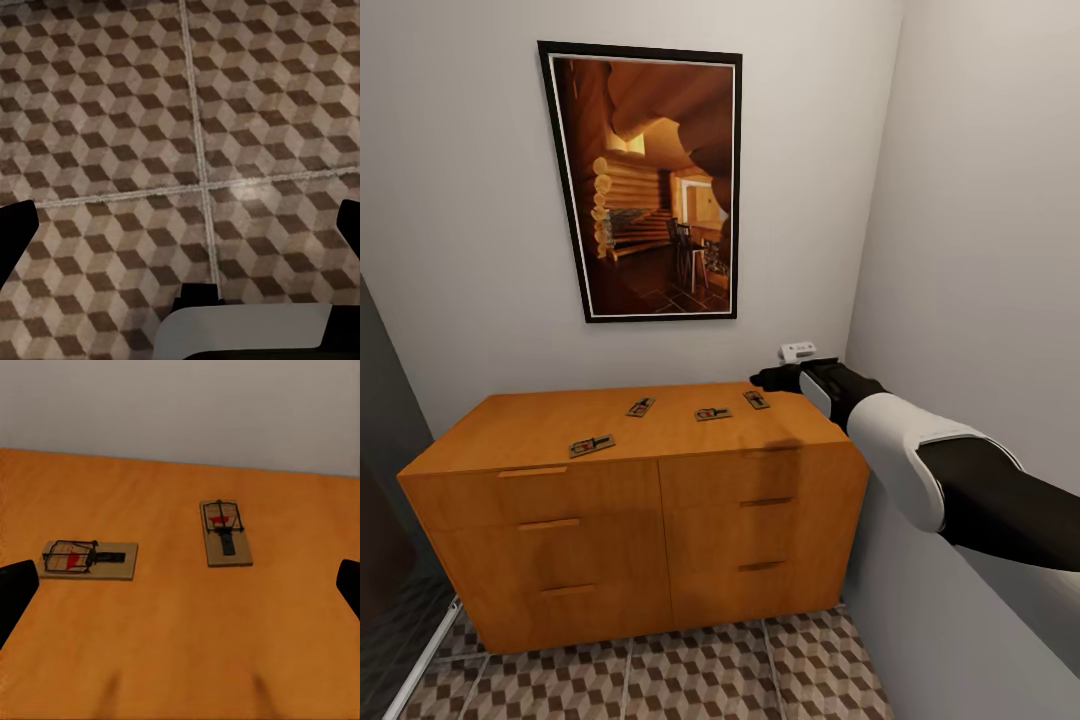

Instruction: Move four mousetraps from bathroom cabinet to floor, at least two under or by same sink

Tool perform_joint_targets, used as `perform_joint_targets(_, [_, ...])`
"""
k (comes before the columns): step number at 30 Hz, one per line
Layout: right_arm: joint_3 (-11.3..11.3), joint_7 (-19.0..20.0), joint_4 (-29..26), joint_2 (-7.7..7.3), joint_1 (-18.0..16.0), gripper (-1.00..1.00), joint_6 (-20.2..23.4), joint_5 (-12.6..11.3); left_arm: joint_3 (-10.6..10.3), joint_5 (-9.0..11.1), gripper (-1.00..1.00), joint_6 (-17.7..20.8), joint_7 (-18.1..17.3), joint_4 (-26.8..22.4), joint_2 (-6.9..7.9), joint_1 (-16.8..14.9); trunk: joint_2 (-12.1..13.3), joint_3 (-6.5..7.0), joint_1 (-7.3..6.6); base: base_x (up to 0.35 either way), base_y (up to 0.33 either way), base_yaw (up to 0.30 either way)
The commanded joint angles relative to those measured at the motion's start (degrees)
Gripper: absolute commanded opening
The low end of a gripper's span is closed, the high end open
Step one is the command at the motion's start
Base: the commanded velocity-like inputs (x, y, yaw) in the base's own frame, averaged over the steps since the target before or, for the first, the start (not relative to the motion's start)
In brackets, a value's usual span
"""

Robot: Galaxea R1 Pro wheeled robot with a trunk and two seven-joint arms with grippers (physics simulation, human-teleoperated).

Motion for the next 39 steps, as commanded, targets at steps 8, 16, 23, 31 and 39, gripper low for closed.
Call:
perform_joint_targets(8, [0.4, 2.8, 0.0, -0.47, 0.0, 1.0, 0.2, -0.1, -0.2, 0.0, 1.0, 0.0, 0.3, -0.1, 0.02, 0.0, 0.0, -0.05, 0.0, 0.078, 0.0, 0.0])
perform_joint_targets(16, [0.5, 3.3, 0.2, -0.79, 0.0, 1.0, 0.2, -0.1, -0.1, 0.0, 1.0, -0.1, 0.3, -0.1, 0.04, 0.0, 0.0, -0.05, 0.0, 0.253, 0.0, 0.0])
perform_joint_targets(23, [0.5, 3.4, 0.3, -0.83, 0.2, 1.0, -0.6, -0.2, -0.1, 0.0, 1.0, -0.1, 0.3, -0.1, 0.04, 0.0, 0.0, -0.05, 0.0, 0.212, 0.0, 0.0])
perform_joint_targets(31, [0.5, 3.4, 1.8, -0.84, 0.8, 1.0, -3.1, -0.2, -0.1, 0.0, 1.0, 0.0, 0.3, -0.1, 0.06, 0.0, 0.0, -0.05, 0.0, 0.166, 0.0, 0.0])
perform_joint_targets(39, [0.5, 3.6, 2.8, -0.82, 1.1, 1.0, -3.8, -0.2, -0.1, 0.0, 1.0, 0.0, 0.3, -0.1, 0.1, 0.0, 0.0, -0.05, 0.0, 0.108, 0.0, 0.0])
